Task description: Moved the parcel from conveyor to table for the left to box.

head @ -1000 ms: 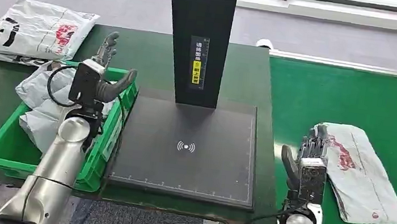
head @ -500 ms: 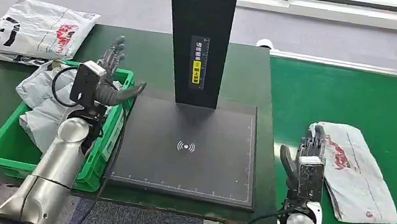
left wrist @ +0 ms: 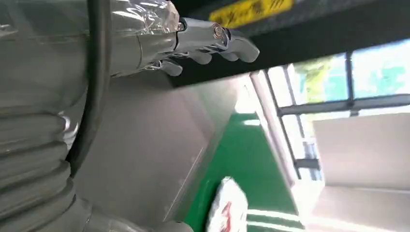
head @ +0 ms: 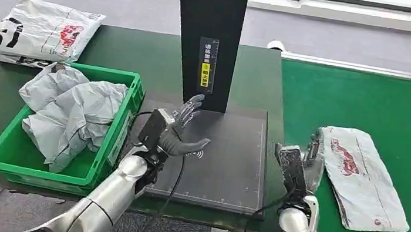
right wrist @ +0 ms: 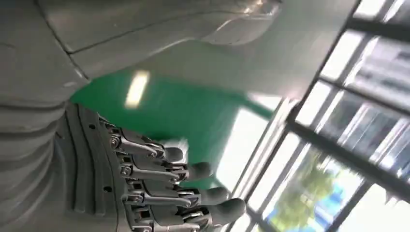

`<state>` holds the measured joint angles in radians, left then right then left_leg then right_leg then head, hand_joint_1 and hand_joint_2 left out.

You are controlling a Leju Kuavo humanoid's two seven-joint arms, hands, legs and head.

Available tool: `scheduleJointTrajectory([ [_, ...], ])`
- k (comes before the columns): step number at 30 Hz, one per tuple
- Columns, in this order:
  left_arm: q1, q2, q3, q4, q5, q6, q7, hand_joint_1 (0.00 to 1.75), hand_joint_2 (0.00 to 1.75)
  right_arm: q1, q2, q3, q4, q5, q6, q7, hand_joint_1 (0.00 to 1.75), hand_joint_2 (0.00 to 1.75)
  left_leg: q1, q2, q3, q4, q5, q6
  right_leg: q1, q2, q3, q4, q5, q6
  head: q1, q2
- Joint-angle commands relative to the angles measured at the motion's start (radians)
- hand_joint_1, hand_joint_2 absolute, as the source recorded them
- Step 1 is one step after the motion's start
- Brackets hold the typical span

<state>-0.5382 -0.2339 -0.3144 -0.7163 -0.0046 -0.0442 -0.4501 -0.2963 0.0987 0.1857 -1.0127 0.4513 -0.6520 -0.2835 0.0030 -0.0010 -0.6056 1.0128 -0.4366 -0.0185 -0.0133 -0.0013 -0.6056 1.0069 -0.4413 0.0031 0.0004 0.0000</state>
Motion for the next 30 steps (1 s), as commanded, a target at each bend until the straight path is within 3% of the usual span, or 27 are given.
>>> scheduleJointTrajectory([
  [1,-0.054,-0.006,-0.066,0.149,0.009,0.025,0.003,0.00,1.75,-0.018,-0.055,-0.411,0.227,0.336,-0.046,0.038,0.00,1.75,0.000,-0.004,0.002,-0.002,0.001,0.001,-0.001,-0.004,0.004,-0.002,0.000,0.001,0.000,0.000],
  [6,-0.048,0.000,-0.053,0.131,-0.004,0.051,0.010,0.00,1.75,-0.008,-0.084,-0.528,0.322,0.637,-0.046,0.278,0.00,1.75,0.000,-0.004,0.002,-0.001,0.000,0.001,-0.001,-0.004,0.003,-0.002,0.000,0.001,0.000,0.000],
  [10,-0.051,0.006,-0.050,0.125,-0.022,0.057,0.014,0.00,1.75,-0.004,-0.130,-0.516,0.416,0.776,-0.005,0.466,0.00,1.75,0.001,-0.005,0.003,-0.002,0.000,0.001,0.000,-0.004,0.005,-0.003,-0.001,0.002,0.000,0.000],
  [12,-0.052,0.008,-0.049,0.122,-0.024,0.057,0.014,0.00,1.75,-0.002,-0.134,-0.520,0.426,0.789,0.014,0.488,0.00,1.75,0.000,-0.004,0.002,-0.001,0.000,0.001,-0.001,-0.003,0.004,-0.002,-0.001,0.002,0.000,0.000],
  [15,-0.057,0.011,-0.058,0.126,-0.038,0.051,0.017,0.00,1.75,-0.001,-0.150,-0.509,0.487,0.899,0.155,0.639,0.00,1.75,0.000,-0.003,0.002,-0.001,-0.001,0.002,-0.001,-0.003,0.003,-0.002,-0.001,0.002,0.000,0.000],
  [17,-0.067,0.010,-0.066,0.136,-0.050,0.039,0.016,0.00,1.75,-0.001,-0.162,-0.493,0.544,0.989,0.335,0.749,0.00,1.75,0.001,-0.004,0.004,-0.003,-0.001,0.002,0.000,-0.003,0.006,-0.004,0.000,0.002,0.000,0.000],
  [19,-0.086,0.001,-0.076,0.160,-0.067,0.033,0.013,0.00,1.75,0.001,-0.171,-0.503,0.627,1.002,0.495,0.751,0.00,1.75,0.001,-0.004,0.003,-0.002,-0.001,0.002,-0.001,-0.003,0.004,-0.003,-0.001,0.002,0.000,0.000],
  [24,-0.098,-0.005,-0.077,0.178,-0.072,0.029,0.010,0.00,1.75,0.006,-0.172,-0.520,0.654,0.988,0.523,0.733,0.03,1.75,0.003,0.000,0.008,-0.001,-0.004,0.002,0.003,0.000,0.009,-0.006,0.000,0.002,-0.001,0.000],
  [25,-0.104,-0.005,-0.077,0.186,-0.074,0.022,0.004,0.00,1.75,0.000,-0.176,-0.520,0.670,0.989,0.564,0.711,1.75,1.75,0.002,-0.003,0.011,-0.003,-0.003,0.003,0.003,-0.003,0.013,-0.009,0.000,0.003,0.000,0.000],
  [27,-0.103,0.009,-0.063,0.169,-0.074,0.026,0.001,0.00,1.75,-0.022,-0.173,-0.548,0.680,0.965,0.559,0.654,1.75,1.75,0.007,-0.001,0.021,-0.001,-0.007,0.006,0.008,-0.002,0.027,-0.013,-0.006,0.005,0.000,0.000],
  [30,-0.102,0.025,-0.049,0.147,-0.065,0.008,0.017,0.00,1.75,-0.048,-0.169,-0.546,0.673,0.966,0.534,0.636,1.75,1.75,0.010,0.000,0.026,0.000,-0.009,0.009,0.008,-0.002,0.034,-0.015,-0.009,0.003,0.000,0.000],
])
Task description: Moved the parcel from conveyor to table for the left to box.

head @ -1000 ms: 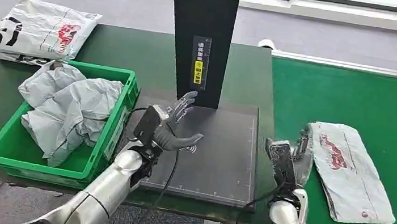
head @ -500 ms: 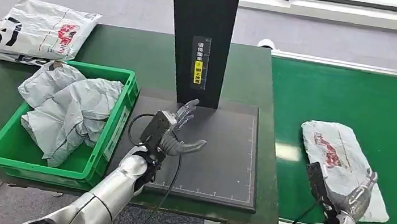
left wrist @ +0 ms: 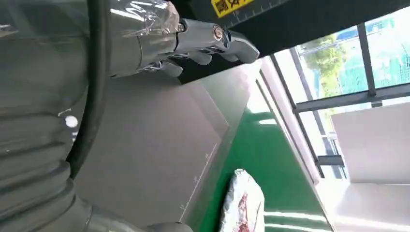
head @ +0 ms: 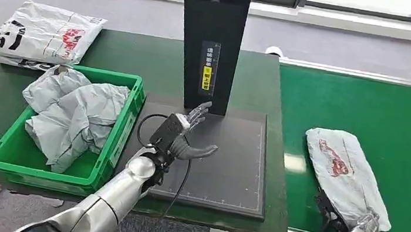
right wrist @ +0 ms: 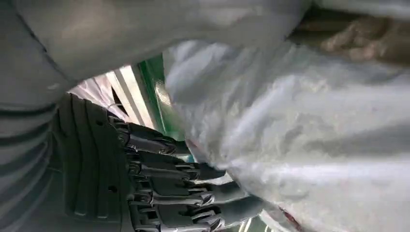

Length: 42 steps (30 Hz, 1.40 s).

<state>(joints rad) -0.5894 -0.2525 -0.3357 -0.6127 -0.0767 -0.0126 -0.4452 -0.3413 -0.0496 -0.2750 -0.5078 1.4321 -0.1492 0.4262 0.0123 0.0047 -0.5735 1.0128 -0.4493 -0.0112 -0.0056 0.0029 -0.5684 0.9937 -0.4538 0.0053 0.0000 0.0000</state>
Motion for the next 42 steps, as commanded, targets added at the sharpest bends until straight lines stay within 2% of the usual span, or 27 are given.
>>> scheduleJointTrajectory([
  [1,-0.047,0.048,-0.023,0.034,0.007,-0.022,0.015,0.00,1.75,-0.011,-0.017,-0.097,0.162,-0.027,0.000,-0.085,1.75,1.75,0.000,-0.007,-0.013,-0.001,0.008,0.002,0.000,-0.007,-0.009,-0.003,0.007,0.002,0.000,0.000],
  [3,-0.038,0.054,-0.018,0.021,0.006,-0.022,0.022,0.00,1.75,-0.021,-0.012,-0.105,0.146,-0.039,-0.020,-0.103,1.75,1.75,0.000,-0.005,-0.009,0.000,0.005,0.003,0.000,-0.004,-0.004,-0.004,0.004,0.004,0.000,0.000],
  [4,-0.029,0.058,-0.013,0.009,0.006,-0.019,0.023,0.00,1.75,-0.020,-0.003,-0.118,0.118,-0.060,-0.080,-0.139,1.75,1.75,0.000,-0.003,-0.005,0.002,0.002,0.004,0.000,-0.002,0.001,-0.004,0.003,0.006,0.000,0.000],
  [5,-0.019,0.063,-0.007,-0.005,0.005,-0.016,0.028,0.00,1.75,-0.023,0.002,-0.122,0.096,-0.071,-0.117,-0.157,1.75,1.75,0.000,-0.004,-0.009,0.001,0.005,0.005,-0.001,-0.003,-0.003,-0.005,0.006,0.006,0.000,0.000],
  [6,-0.004,0.070,0.004,-0.025,0.003,-0.007,0.033,0.00,1.75,-0.020,0.024,-0.136,0.023,-0.118,-0.201,-0.223,1.75,1.75,-0.001,-0.004,-0.012,-0.001,0.007,0.005,-0.001,-0.003,-0.005,-0.007,0.009,0.004,0.000,0.000],
  [7,0.008,0.077,0.012,-0.042,-0.003,0.016,0.039,0.00,1.75,-0.007,0.047,-0.143,-0.063,-0.179,-0.218,-0.290,1.75,1.75,-0.001,-0.002,-0.005,0.001,0.003,0.006,-0.001,-0.001,0.001,-0.005,0.010,0.008,0.000,0.000],
  [8,0.013,0.082,0.018,-0.051,-0.004,0.020,0.041,0.00,1.75,0.014,0.061,-0.124,-0.157,-0.202,-0.197,-0.292,1.75,1.75,-0.001,0.000,-0.006,0.000,0.004,0.006,-0.002,0.001,-0.001,-0.007,0.013,0.012,0.000,0.000],
  [9,0.015,0.084,0.022,-0.056,-0.007,0.019,0.041,0.00,1.75,0.038,0.067,-0.100,-0.235,-0.212,-0.152,-0.261,1.75,1.75,-0.002,0.000,-0.008,-0.001,0.004,0.006,-0.003,0.001,-0.001,-0.007,0.012,0.010,0.000,0.000],
  [11,0.014,0.082,0.023,-0.056,-0.007,0.019,0.041,0.00,1.75,0.044,0.067,-0.097,-0.242,-0.214,-0.147,-0.259,1.75,1.75,-0.003,0.000,-0.003,0.002,0.001,0.006,-0.003,0.002,0.004,-0.005,0.010,0.011,0.000,0.000],
  [12,0.014,0.082,0.023,-0.056,-0.008,0.019,0.041,0.00,1.75,0.047,0.067,-0.097,-0.241,-0.214,-0.146,-0.259,1.75,1.75,-0.004,0.001,-0.005,0.000,0.001,0.006,-0.004,0.004,0.001,-0.005,0.011,0.010,0.000,0.000],
  [13,0.021,0.080,0.037,-0.064,-0.014,0.058,0.035,0.00,1.75,0.059,0.090,-0.110,-0.314,-0.311,-0.296,-0.399,1.75,1.75,-0.004,0.001,-0.006,0.000,0.001,0.005,-0.004,0.004,-0.001,-0.004,0.011,0.010,0.000,0.000],
  [14,0.036,0.082,0.056,-0.086,-0.021,0.094,0.026,0.00,1.75,0.085,0.104,-0.086,-0.417,-0.388,-0.373,-0.489,1.75,1.75,-0.003,0.002,-0.008,0.001,0.001,0.005,-0.003,0.004,-0.003,-0.004,0.011,0.010,0.000,0.000],
  [16,0.062,0.079,0.107,-0.129,-0.028,0.150,0.016,0.00,1.75,0.168,0.144,-0.024,-0.738,-0.607,-0.468,-0.647,1.75,1.75,-0.004,0.000,-0.011,0.001,0.001,0.005,-0.004,0.002,-0.008,-0.002,0.010,0.010,0.000,0.000],
  [18,0.060,0.074,0.149,-0.142,-0.028,0.210,-0.002,0.00,1.75,0.226,0.171,0.046,-0.964,-0.711,-0.487,-0.706,1.75,1.75,-0.006,0.000,-0.015,0.001,0.001,0.004,-0.006,0.002,-0.012,0.001,0.009,0.009,0.000,0.000],
  [21,0.042,0.073,0.188,-0.137,-0.013,0.243,-0.025,0.00,1.75,0.230,0.182,0.147,-1.029,-0.705,-0.498,-0.727,1.75,1.75,-0.005,-0.005,-0.021,0.002,0.002,0.002,-0.005,-0.001,-0.017,0.003,0.009,0.009,0.000,0.000],
  [27,0.040,0.071,0.190,-0.134,-0.015,0.243,-0.028,0.00,1.75,0.227,0.165,0.168,-0.988,-0.722,-0.542,-0.731,1.75,1.75,-0.005,-0.006,-0.020,0.001,0.003,0.002,-0.005,-0.003,-0.018,0.004,0.007,0.007,0.000,0.000],
  [29,0.047,0.067,0.212,-0.150,0.008,0.264,-0.057,0.00,1.75,0.245,0.170,0.248,-0.991,-0.676,-0.489,-0.750,1.75,1.75,-0.004,-0.007,-0.020,0.000,0.004,0.002,-0.004,-0.005,-0.017,0.002,0.007,0.006,0.000,0.000],
  [33,0.040,0.069,0.204,-0.171,0.007,0.265,-0.064,0.00,1.75,0.283,0.230,0.462,-0.956,-0.418,-0.405,-0.627,1.75,1.75,-0.004,-0.001,-0.019,-0.001,0.003,0.001,-0.004,0.001,-0.017,0.002,0.008,0.006,0.000,0.000],
  [35,0.021,0.069,0.197,-0.158,0.011,0.261,-0.056,0.00,1.75,0.269,0.228,0.534,-0.912,-0.416,-0.361,-0.583,1.75,1.75,-0.003,-0.002,-0.020,0.000,0.003,0.001,-0.004,0.000,-0.018,0.003,0.008,0.006,0.000,0.000],
  [36,0.010,0.071,0.193,-0.147,0.010,0.262,-0.056,0.00,1.75,0.248,0.207,0.587,-0.863,-0.361,-0.264,-0.507,1.75,1.75,-0.003,-0.002,-0.019,-0.001,0.003,0.001,-0.004,0.000,-0.017,0.003,0.008,0.005,0.000,0.000],
  [42,0.005,0.073,0.193,-0.140,0.013,0.261,-0.056,0.00,1.75,0.235,0.194,0.593,-0.841,-0.364,-0.275,-0.497,1.75,1.75,-0.003,-0.007,-0.021,0.001,0.004,0.000,-0.003,-0.004,-0.019,0.005,0.007,0.006,0.000,0.000],
])
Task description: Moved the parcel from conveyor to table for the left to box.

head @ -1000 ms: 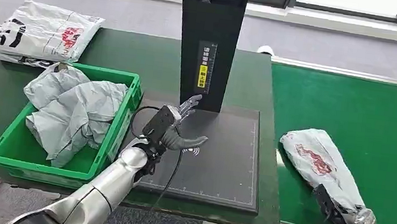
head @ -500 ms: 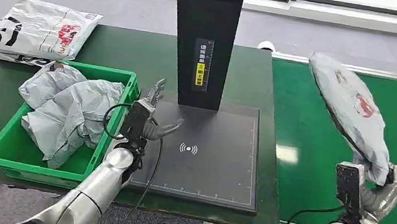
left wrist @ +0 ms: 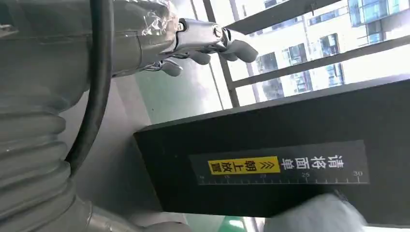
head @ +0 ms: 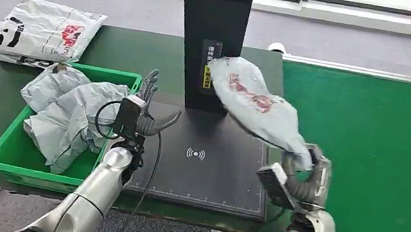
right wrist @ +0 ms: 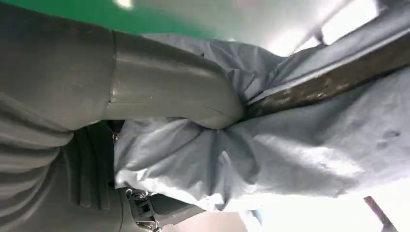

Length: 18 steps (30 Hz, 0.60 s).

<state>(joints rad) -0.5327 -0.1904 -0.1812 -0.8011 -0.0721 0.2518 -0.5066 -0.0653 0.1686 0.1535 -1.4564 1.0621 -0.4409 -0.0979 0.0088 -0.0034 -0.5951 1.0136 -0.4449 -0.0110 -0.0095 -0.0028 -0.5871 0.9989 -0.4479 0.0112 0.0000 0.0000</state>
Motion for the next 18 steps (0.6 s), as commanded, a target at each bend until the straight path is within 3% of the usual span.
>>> scheduleJointTrajectory([
  [1,-0.052,0.011,0.039,0.049,0.008,-0.003,0.005,0.00,1.75,-0.042,-0.024,0.165,0.108,0.006,0.016,0.027,1.75,1.75,0.000,0.003,0.002,-0.002,0.000,0.000,0.000,0.002,0.001,-0.002,0.001,0.000,0.000,0.000],
  [2,-0.056,0.013,0.034,0.053,0.013,-0.011,0.002,0.00,1.75,-0.041,-0.039,0.184,0.110,-0.051,0.153,0.049,1.75,1.75,0.000,0.003,0.002,-0.002,0.000,0.000,0.000,0.003,0.000,-0.002,0.001,0.000,0.000,0.000],
  [3,-0.066,0.015,0.028,0.060,0.014,-0.018,0.006,0.00,1.75,-0.048,-0.052,0.222,0.148,-0.015,0.273,0.102,1.75,1.75,0.000,0.003,0.001,-0.001,0.000,0.000,0.000,0.003,0.001,-0.002,0.001,0.000,0.000,0.000],
  [6,-0.108,0.009,0.023,0.095,0.019,-0.028,0.024,0.00,1.75,-0.052,-0.071,0.278,0.278,-0.035,0.427,0.141,1.75,1.75,0.001,0.002,0.001,-0.001,0.000,0.000,0.001,0.002,0.001,-0.002,0.001,-0.001,0.000,0.000],
  [12,-0.131,-0.007,0.016,0.107,0.017,-0.039,0.042,0.00,1.75,-0.056,-0.131,0.363,0.329,0.023,0.460,0.165,1.73,1.75,0.001,0.000,0.002,-0.002,0.000,0.000,0.001,0.000,0.002,-0.003,0.001,0.000,0.000,0.000],
  [13,-0.130,-0.010,0.018,0.100,0.016,-0.036,0.043,0.00,1.75,-0.060,-0.137,0.369,0.307,0.038,0.460,0.175,0.02,1.75,0.000,-0.001,0.003,-0.003,0.001,0.000,0.001,-0.001,0.003,-0.004,0.001,0.000,0.000,0.000],
  [15,-0.126,-0.010,0.019,0.091,0.012,-0.033,0.047,0.00,1.75,-0.059,-0.135,0.351,0.271,0.033,0.459,0.191,0.00,1.75,0.000,-0.001,0.003,-0.002,0.001,0.001,0.000,-0.001,0.003,-0.003,0.001,0.000,0.000,0.000],
  [18,-0.098,-0.017,0.034,0.038,-0.005,0.002,0.020,0.00,1.75,-0.008,-0.109,0.225,0.052,-0.007,0.366,0.188,0.00,1.75,-0.001,-0.001,0.004,-0.004,0.002,0.001,0.000,0.000,0.004,-0.005,0.002,0.000,0.000,0.000],
])
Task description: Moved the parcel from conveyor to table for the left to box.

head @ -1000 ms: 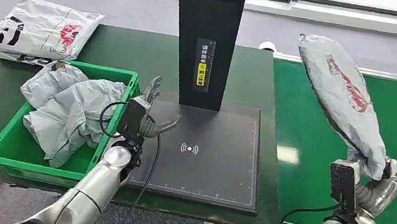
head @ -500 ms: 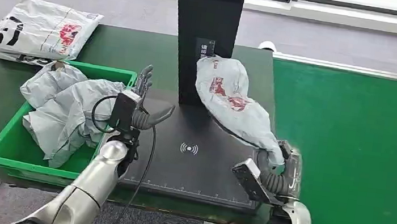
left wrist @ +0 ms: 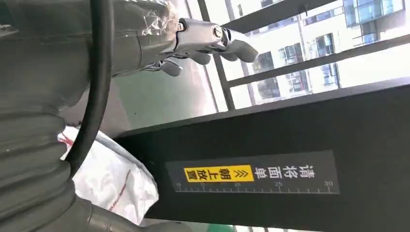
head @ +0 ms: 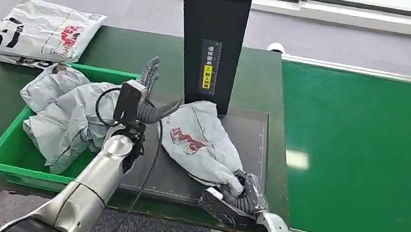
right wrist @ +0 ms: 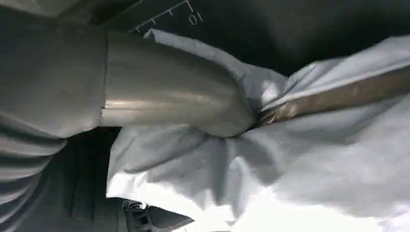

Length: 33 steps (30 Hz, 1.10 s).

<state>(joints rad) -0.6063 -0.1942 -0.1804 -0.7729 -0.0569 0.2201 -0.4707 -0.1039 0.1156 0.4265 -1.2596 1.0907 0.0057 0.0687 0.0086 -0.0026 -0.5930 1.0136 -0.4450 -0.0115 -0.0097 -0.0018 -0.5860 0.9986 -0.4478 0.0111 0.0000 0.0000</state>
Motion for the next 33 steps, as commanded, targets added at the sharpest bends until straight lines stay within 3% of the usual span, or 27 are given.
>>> scheduleJointTrajectory([
  [1,-0.015,-0.014,0.034,-0.008,-0.030,0.044,-0.022,0.00,1.75,0.047,-0.056,-0.075,-0.211,-0.043,-0.076,0.006,0.00,1.75,0.000,-0.002,0.001,-0.003,0.002,0.001,0.000,-0.002,0.002,-0.004,0.002,0.000,0.000,0.000],
  [3,0.007,-0.017,0.034,-0.053,-0.048,0.074,-0.054,0.00,1.75,0.092,-0.060,-0.129,-0.314,-0.104,-0.121,-0.054,0.00,1.75,-0.001,-0.003,-0.001,-0.002,0.002,0.001,0.000,-0.004,0.000,-0.002,0.001,0.000,0.000,0.000],
  [5,0.021,-0.006,0.008,-0.070,-0.076,0.054,-0.042,0.00,1.75,0.124,-0.048,-0.185,-0.359,-0.168,-0.241,-0.149,0.00,1.75,-0.001,-0.004,-0.002,-0.001,0.001,0.001,-0.001,-0.004,0.000,-0.001,0.000,0.000,0.000,0.000],
  [7,0.010,0.018,-0.070,-0.031,-0.147,-0.041,0.010,0.00,1.75,0.129,-0.021,-0.235,-0.376,-0.285,-0.303,-0.251,0.00,1.75,-0.002,-0.004,-0.001,-0.001,0.001,0.002,-0.002,-0.004,0.000,-0.001,-0.001,0.000,0.000,0.000],
  [10,-0.008,0.021,-0.113,0.025,-0.210,-0.065,0.018,0.00,1.75,0.113,-0.009,-0.259,-0.358,-0.346,-0.325,-0.299,0.00,1.75,-0.002,-0.002,0.001,-0.002,0.001,0.000,-0.001,-0.003,0.001,-0.002,0.000,-0.001,0.000,0.000],
  [12,-0.037,0.021,-0.201,0.120,-0.330,-0.096,0.048,0.00,1.75,0.094,0.013,-0.292,-0.330,-0.513,-0.330,-0.376,0.00,1.75,-0.002,-0.003,-0.001,-0.001,0.001,0.000,-0.001,-0.003,0.000,0.000,0.001,0.000,0.000,0.000],
  [14,-0.051,0.013,-0.265,0.195,-0.418,-0.139,0.073,0.00,1.75,0.073,0.028,-0.321,-0.305,-0.552,-0.379,-0.422,0.00,1.75,-0.002,-0.004,0.000,-0.002,0.002,0.000,-0.001,-0.004,0.001,-0.002,0.001,-0.001,0.000,0.000],
  [15,-0.063,0.014,-0.339,0.248,-0.496,-0.209,0.089,0.00,1.75,0.043,0.057,-0.360,-0.286,-0.674,-0.382,-0.469,0.00,1.75,-0.001,-0.003,0.000,-0.001,0.001,0.000,-0.001,-0.003,0.001,-0.002,0.001,0.000,0.000,0.000],
  [16,-0.072,0.003,-0.425,0.320,-0.598,-0.225,0.096,0.00,1.75,-0.007,0.064,-0.397,-0.249,-0.768,-0.360,-0.485,0.00,1.75,-0.001,-0.002,0.000,-0.002,0.002,0.000,-0.001,-0.003,0.000,-0.002,0.002,0.000,0.000,0.000],
  [22,-0.073,-0.005,-0.425,0.341,-0.606,-0.206,0.088,0.00,1.75,-0.023,0.063,-0.404,-0.237,-0.773,-0.356,-0.482,0.00,1.75,-0.002,0.000,0.000,-0.002,0.002,0.000,-0.002,0.000,0.000,-0.002,0.002,0.000,0.000,0.000],
  [27,-0.091,-0.017,-0.600,0.465,-0.785,-0.407,0.150,0.00,1.75,-0.046,0.077,-0.462,-0.208,-0.865,-0.358,-0.508,0.00,1.75,-0.002,0.001,0.000,-0.001,0.001,0.000,-0.001,0.001,-0.001,-0.001,0.003,-0.001,0.000,0.000],
  [31,-0.078,0.002,-0.646,0.508,-0.820,-0.570,0.160,0.05,1.75,-0.071,0.088,-0.464,-0.151,-0.881,-0.346,-0.525,0.00,1.75,-0.002,0.003,0.003,-0.004,0.002,0.000,-0.001,0.003,0.001,-0.004,0.004,-0.001,0.000,0.000],
  [32,-0.076,0.009,-0.654,0.507,-0.828,-0.578,0.152,1.75,1.75,-0.072,0.086,-0.457,-0.146,-0.881,-0.347,-0.529,0.00,1.75,-0.002,0.002,0.003,-0.003,0.001,0.000,-0.001,0.003,0.002,-0.002,0.003,-0.001,0.000,0.000],
  [33,-0.075,0.014,-0.639,0.502,-0.818,-0.561,0.155,1.75,1.75,-0.064,0.083,-0.453,-0.152,-0.882,-0.352,-0.536,0.00,1.75,-0.002,0.003,0.004,-0.004,0.001,0.000,-0.001,0.003,0.003,-0.004,0.004,-0.001,0.000,0.000],
])
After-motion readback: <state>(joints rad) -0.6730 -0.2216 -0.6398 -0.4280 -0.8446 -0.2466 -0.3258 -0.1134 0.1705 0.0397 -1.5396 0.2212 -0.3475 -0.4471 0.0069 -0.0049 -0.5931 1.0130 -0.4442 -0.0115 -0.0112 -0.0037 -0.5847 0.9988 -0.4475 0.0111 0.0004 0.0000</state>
